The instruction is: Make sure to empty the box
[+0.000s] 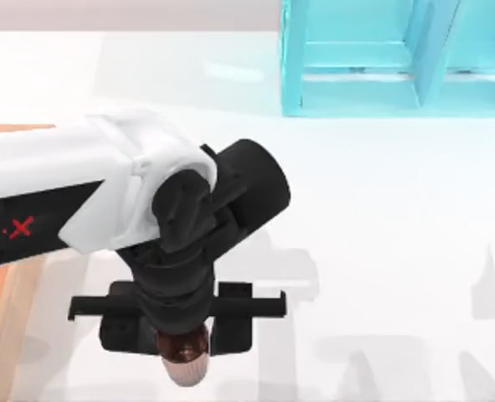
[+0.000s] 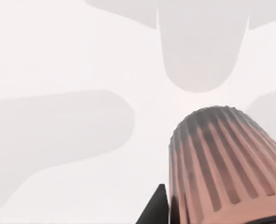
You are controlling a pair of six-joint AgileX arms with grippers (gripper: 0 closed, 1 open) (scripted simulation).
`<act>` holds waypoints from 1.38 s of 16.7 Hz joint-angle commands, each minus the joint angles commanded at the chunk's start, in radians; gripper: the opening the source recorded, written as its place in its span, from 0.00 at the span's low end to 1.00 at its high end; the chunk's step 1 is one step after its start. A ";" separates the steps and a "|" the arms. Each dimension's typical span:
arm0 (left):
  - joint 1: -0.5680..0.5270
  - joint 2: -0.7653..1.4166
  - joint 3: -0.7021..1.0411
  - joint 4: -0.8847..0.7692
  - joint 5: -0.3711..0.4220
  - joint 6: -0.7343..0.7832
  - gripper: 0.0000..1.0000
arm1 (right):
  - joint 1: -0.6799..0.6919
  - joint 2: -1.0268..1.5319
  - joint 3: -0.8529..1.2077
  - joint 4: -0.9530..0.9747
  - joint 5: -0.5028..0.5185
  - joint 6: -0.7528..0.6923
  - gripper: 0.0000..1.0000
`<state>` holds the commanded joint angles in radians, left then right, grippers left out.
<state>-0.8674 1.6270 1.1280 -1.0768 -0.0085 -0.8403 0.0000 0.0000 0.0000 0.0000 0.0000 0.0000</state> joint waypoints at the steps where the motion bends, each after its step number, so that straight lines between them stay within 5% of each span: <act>1: 0.000 0.000 0.000 0.000 0.000 0.000 0.00 | 0.000 0.000 0.000 0.000 0.000 0.000 1.00; 15: 0.002 0.058 -0.126 0.184 0.000 0.003 0.00 | 0.000 0.000 0.000 0.000 0.000 0.000 1.00; 23: 0.002 0.058 -0.126 0.184 0.000 0.003 0.60 | 0.000 0.000 0.000 0.000 0.000 0.000 1.00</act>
<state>-0.8652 1.6851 1.0021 -0.8927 -0.0085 -0.8373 0.0000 0.0000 0.0000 0.0000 0.0000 0.0000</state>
